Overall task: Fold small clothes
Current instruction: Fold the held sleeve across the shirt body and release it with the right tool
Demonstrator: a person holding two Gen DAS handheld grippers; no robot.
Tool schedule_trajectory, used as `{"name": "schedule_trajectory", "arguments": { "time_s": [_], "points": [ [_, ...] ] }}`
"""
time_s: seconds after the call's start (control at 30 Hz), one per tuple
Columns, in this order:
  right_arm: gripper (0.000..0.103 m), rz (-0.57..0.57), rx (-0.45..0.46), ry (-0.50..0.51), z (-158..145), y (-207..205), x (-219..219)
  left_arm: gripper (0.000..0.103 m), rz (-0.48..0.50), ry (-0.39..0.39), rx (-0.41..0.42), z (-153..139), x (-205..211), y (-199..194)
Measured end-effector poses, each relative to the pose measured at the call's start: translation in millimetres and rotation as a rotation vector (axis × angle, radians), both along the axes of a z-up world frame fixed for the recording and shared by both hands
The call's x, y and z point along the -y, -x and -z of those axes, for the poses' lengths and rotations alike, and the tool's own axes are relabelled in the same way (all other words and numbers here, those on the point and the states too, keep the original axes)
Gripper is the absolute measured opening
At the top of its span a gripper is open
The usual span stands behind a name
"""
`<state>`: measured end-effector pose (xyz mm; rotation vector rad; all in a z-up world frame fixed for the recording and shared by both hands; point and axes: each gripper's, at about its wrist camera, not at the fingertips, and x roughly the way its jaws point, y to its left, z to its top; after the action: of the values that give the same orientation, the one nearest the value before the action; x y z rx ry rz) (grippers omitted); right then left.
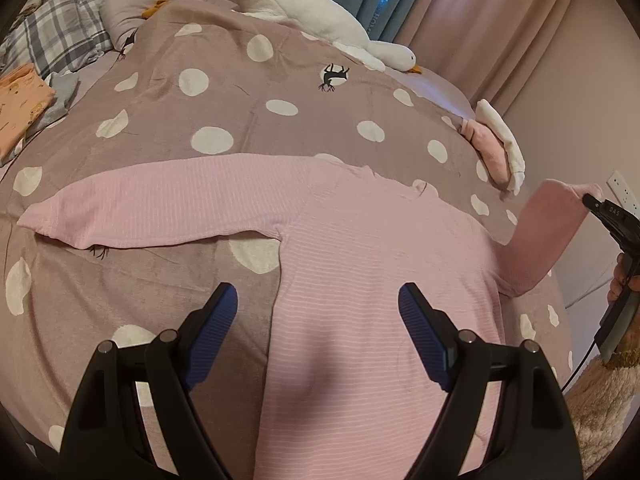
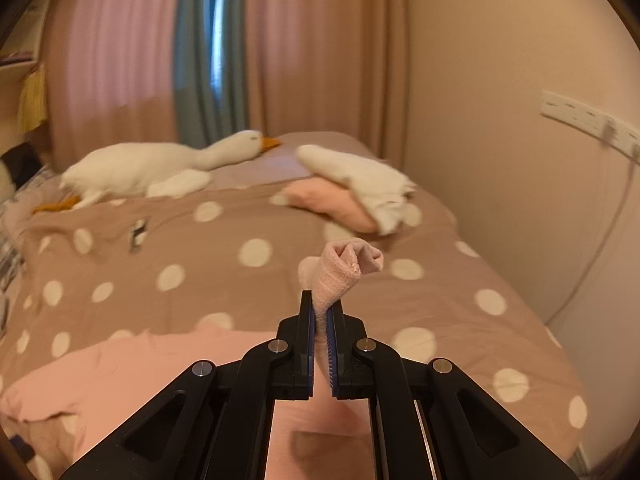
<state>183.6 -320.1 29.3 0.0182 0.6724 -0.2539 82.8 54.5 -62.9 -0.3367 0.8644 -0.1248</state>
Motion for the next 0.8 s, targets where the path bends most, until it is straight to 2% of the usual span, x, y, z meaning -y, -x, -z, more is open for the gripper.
{"name": "schedule_trajectory", "arguments": {
  "time_s": [0.2,0.43,0.53,0.8],
  "points": [
    [0.007,-0.133,-0.045,-0.055,13,-5,-44,0.083,-0.02,-0.005,0.004,-1,-9,4],
    [0.007,-0.268,-0.132,-0.118,43,-8,-90,0.083,-0.036,0.005,-0.005,2,-16,4],
    [0.007,-0.329,-0.185,-0.146,61,-6,-110,0.083,-0.034,0.009,-0.013,4,-17,3],
    [0.007,-0.466,-0.398,-0.253,127,-3,-151,0.083,-0.04,0.024,-0.055,17,-22,2]
  ]
}}
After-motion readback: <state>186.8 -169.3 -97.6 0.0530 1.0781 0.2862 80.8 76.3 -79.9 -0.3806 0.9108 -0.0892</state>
